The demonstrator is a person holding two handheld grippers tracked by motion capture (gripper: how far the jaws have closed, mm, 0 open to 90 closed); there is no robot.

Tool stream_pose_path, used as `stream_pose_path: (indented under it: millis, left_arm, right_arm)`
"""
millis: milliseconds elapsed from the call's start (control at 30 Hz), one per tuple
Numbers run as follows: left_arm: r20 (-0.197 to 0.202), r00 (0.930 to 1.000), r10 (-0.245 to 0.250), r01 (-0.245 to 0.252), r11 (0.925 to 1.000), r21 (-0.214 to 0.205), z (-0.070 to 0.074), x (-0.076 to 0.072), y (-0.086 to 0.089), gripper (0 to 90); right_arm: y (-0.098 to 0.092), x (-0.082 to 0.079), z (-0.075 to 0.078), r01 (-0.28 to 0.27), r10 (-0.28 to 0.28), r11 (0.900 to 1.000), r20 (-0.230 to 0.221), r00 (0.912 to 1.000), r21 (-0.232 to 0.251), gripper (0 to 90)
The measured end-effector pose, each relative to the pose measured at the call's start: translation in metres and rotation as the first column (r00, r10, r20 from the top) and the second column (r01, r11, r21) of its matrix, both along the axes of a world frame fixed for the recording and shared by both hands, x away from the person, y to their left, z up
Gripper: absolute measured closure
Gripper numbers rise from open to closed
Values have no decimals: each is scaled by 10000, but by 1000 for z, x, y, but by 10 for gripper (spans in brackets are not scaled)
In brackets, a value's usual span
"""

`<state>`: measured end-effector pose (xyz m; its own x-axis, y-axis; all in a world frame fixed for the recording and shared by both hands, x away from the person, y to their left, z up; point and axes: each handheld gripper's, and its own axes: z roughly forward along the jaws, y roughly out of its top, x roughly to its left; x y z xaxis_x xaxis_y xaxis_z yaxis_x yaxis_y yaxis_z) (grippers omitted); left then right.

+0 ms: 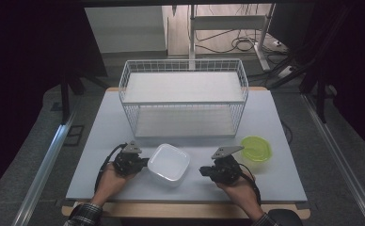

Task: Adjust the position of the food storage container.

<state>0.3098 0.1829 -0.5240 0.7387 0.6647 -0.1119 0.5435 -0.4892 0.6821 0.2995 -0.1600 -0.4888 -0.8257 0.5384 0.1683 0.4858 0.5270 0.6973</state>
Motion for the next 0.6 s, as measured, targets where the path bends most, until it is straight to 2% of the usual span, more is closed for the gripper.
stream_pose_path:
  millis: [300,367,433,600]
  left_arm:
    - [-358,9986,-385,366,9980,-525,2,-12,-23,869]
    - [-325,9988,-372,358,9984,-428,3,-14,-26,872]
    - [-406,9982,-430,410,9979,-502,3,-15,-28,874]
    - [-450,9978,-483,453,9969,-648,3,-16,-35,875]
  right_arm:
    - [-2,1,-4,144,-131,9996,-499,9987,250,838]
    - [-2,1,-4,208,-204,9997,-352,9992,111,840]
    - [-6,3,-4,460,-457,9989,-346,9984,94,842]
    - [-10,7,-5,695,-693,9976,-247,9973,67,848]
